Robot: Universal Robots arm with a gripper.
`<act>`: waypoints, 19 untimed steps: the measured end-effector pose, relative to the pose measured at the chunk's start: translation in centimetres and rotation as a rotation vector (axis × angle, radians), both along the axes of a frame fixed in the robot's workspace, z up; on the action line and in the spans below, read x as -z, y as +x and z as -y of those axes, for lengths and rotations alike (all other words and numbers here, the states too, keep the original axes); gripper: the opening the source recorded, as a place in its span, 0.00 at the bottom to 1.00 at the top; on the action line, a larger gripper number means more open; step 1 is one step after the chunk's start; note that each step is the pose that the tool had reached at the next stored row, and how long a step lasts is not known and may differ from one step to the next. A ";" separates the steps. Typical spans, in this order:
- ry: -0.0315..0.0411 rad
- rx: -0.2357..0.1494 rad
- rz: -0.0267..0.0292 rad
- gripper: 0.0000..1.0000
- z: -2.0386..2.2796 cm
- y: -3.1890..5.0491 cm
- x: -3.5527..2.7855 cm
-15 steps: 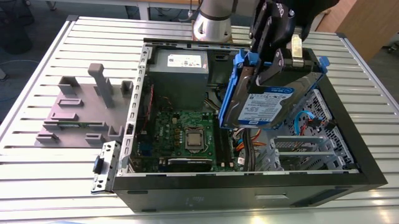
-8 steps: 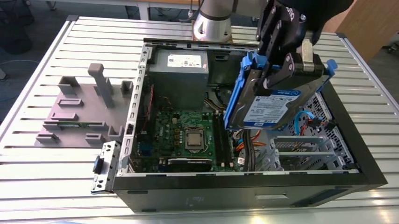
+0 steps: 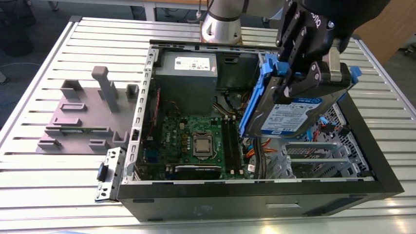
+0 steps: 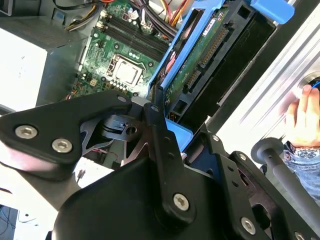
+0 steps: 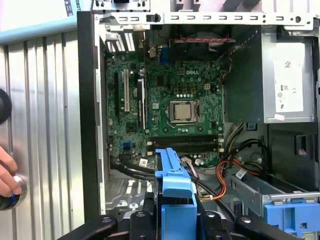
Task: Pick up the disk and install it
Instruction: 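Pick up the disk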
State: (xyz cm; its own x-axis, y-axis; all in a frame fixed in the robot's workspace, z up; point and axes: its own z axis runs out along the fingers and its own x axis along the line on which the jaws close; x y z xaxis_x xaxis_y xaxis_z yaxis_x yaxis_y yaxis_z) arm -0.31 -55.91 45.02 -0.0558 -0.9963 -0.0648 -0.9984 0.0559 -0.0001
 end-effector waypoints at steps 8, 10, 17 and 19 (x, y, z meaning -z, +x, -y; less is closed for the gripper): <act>0.0014 0.001 -0.0001 0.37 0.57 1.24 0.07; 0.0017 0.002 -0.0001 0.37 0.72 1.55 0.09; 0.0027 0.002 -0.0003 0.37 1.17 2.77 0.15; 0.0028 0.003 -0.0005 0.37 1.29 3.15 0.18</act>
